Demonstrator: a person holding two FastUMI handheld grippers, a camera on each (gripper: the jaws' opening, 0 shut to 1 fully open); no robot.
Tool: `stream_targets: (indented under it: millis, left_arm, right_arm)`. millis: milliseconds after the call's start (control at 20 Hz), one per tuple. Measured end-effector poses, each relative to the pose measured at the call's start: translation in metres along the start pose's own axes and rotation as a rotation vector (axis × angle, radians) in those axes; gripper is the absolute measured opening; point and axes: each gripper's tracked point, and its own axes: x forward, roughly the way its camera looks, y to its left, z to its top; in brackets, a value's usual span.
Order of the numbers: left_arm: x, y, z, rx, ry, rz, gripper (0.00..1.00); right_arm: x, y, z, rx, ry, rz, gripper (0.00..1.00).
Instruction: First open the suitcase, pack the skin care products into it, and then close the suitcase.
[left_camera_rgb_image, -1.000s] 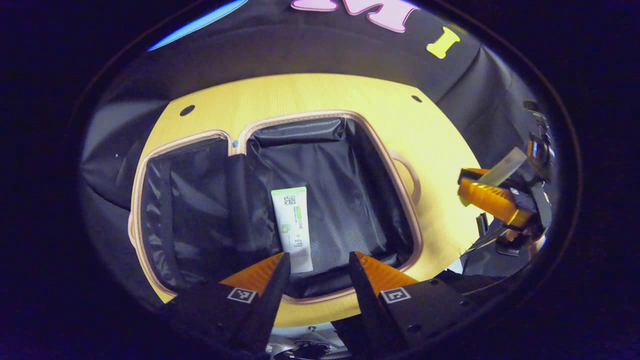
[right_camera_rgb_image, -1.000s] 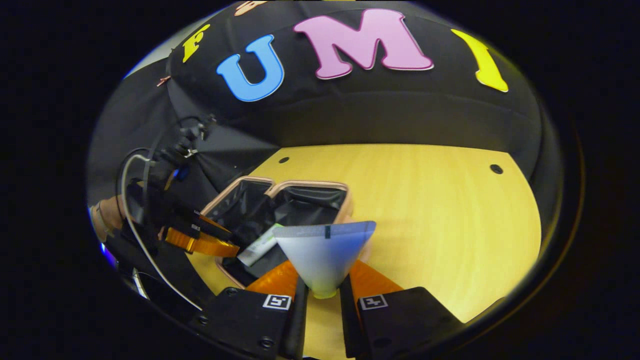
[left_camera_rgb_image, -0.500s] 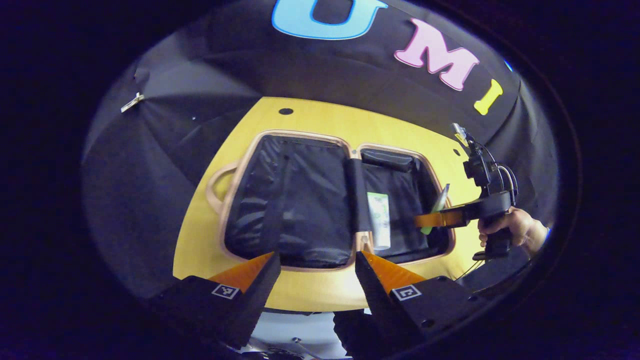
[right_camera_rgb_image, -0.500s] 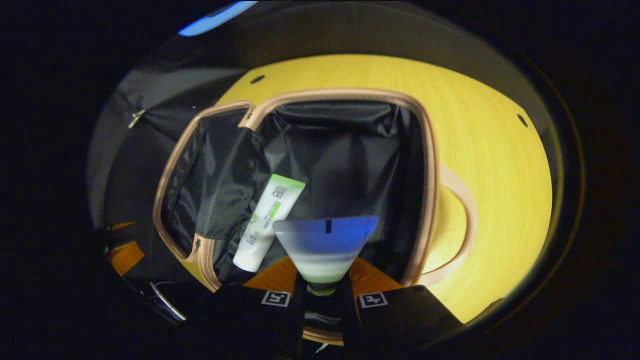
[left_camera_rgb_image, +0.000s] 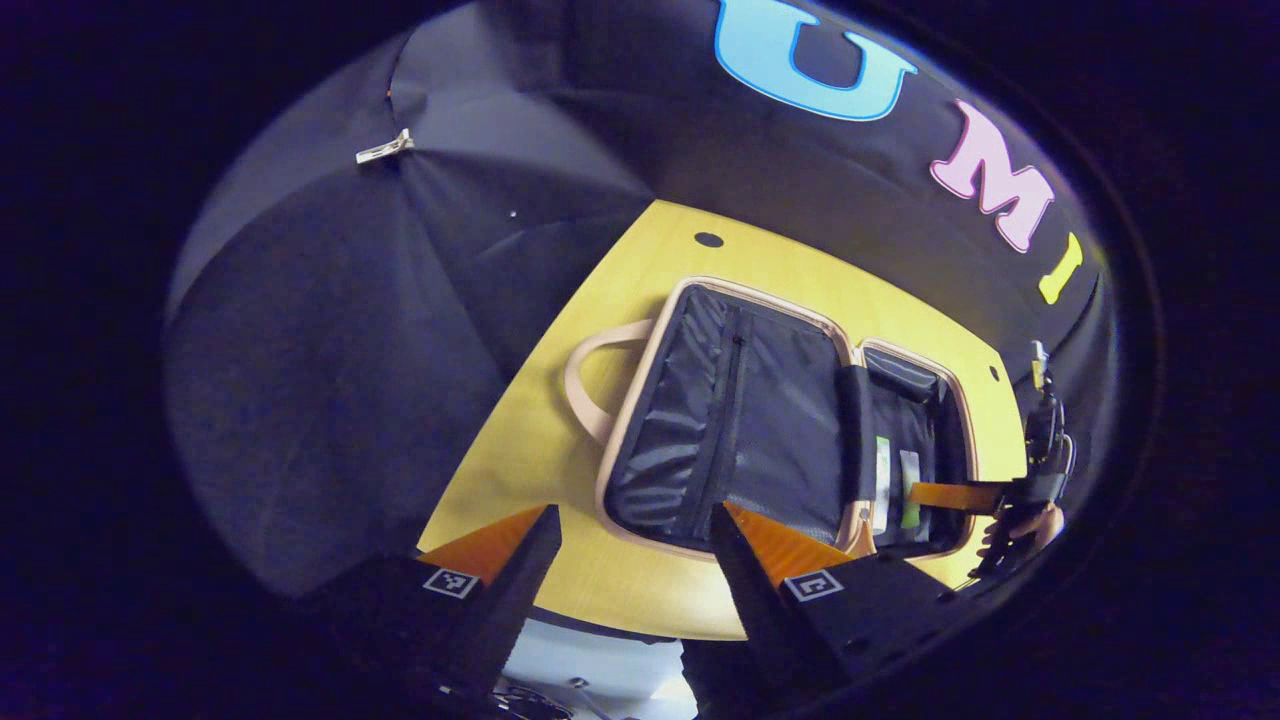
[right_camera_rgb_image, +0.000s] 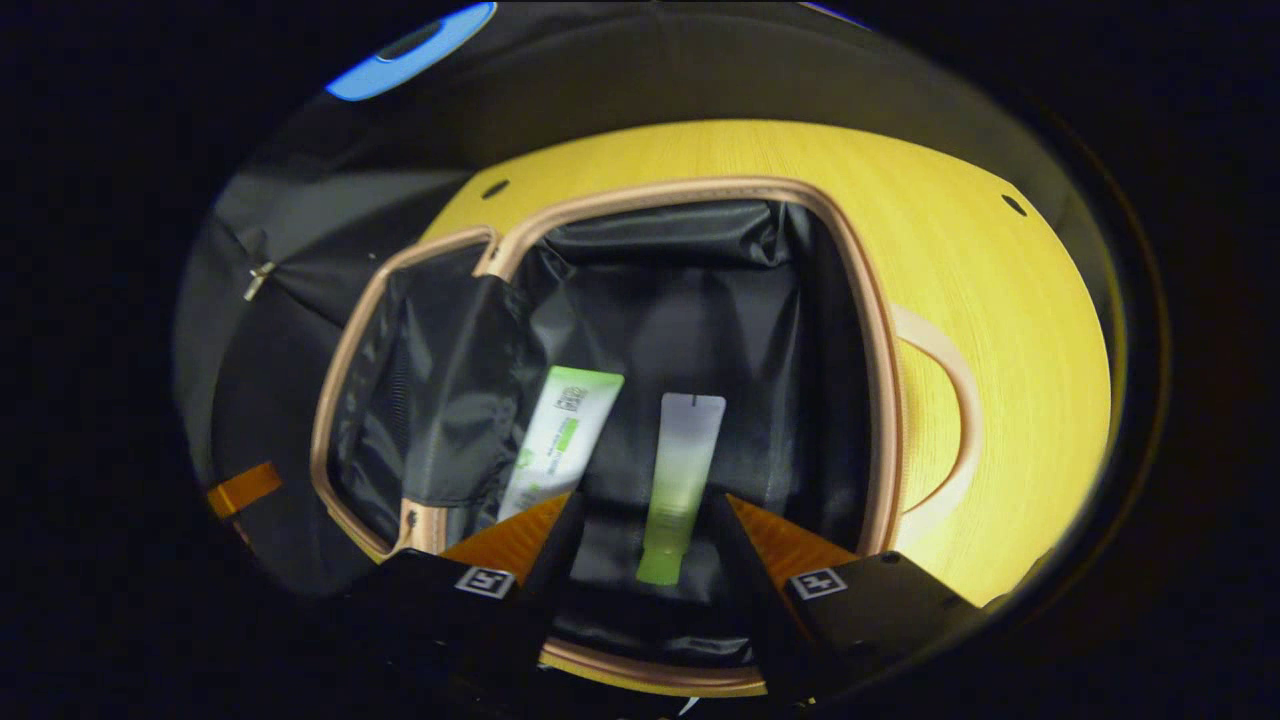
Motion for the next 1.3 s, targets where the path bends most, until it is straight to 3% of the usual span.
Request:
stream_targets:
  millis: [50, 100, 200, 300, 450, 600, 750, 950, 1050, 1100, 1200, 1300]
  left_arm:
    - [-0.001, 0.004, 0.001, -0.008, -0.004, 0.006, 0.95]
    - [0.003, 0.009, 0.009, -0.009, -0.015, 0.012, 0.95]
    - [0.011, 0.022, 0.029, -0.017, -0.045, 0.043, 0.95]
    - [0.02, 0.031, 0.064, -0.056, -0.099, 0.064, 0.95]
    - [0.042, 0.035, 0.103, -0.141, -0.14, 0.044, 0.94]
    - [0.087, 0.056, 0.111, -0.177, -0.056, 0.087, 0.95]
    - [0.128, 0.064, 0.088, -0.206, 0.088, 0.101, 0.95]
    - [0.164, 0.071, 0.061, -0.296, 0.19, 0.125, 0.94]
    - [0.172, 0.079, 0.052, -0.25, 0.234, 0.184, 0.87]
    - [0.178, 0.063, 0.054, -0.235, 0.23, 0.119, 0.75]
    - [0.178, 0.057, 0.056, -0.189, 0.237, 0.137, 0.18]
    - [0.164, 0.052, 0.072, -0.127, 0.181, 0.122, 0.19]
  right_arm:
    - [-0.015, 0.003, 0.004, -0.013, -0.044, 0.033, 0.82]
    - [-0.03, 0.005, 0.01, -0.023, -0.098, 0.066, 0.96]
    - [-0.064, 0.004, 0.029, -0.042, -0.217, 0.11, 0.95]
    - [-0.098, -0.011, 0.044, -0.071, -0.3, 0.105, 0.95]
    - [-0.126, -0.039, 0.058, -0.018, -0.37, 0.071, 0.95]
    - [-0.141, -0.066, 0.063, -0.002, -0.409, 0.023, 0.95]
    - [-0.153, -0.087, 0.061, 0.02, -0.427, -0.01, 0.95]
    - [-0.165, -0.113, 0.051, 0.047, -0.424, -0.064, 0.95]
    - [-0.176, -0.127, 0.052, 0.051, -0.442, -0.099, 0.95]
    - [-0.179, -0.13, 0.054, 0.055, -0.452, -0.107, 0.95]
    - [-0.185, -0.133, 0.055, 0.06, -0.468, -0.116, 0.95]
    - [-0.195, -0.134, 0.06, 0.028, -0.496, -0.126, 0.95]
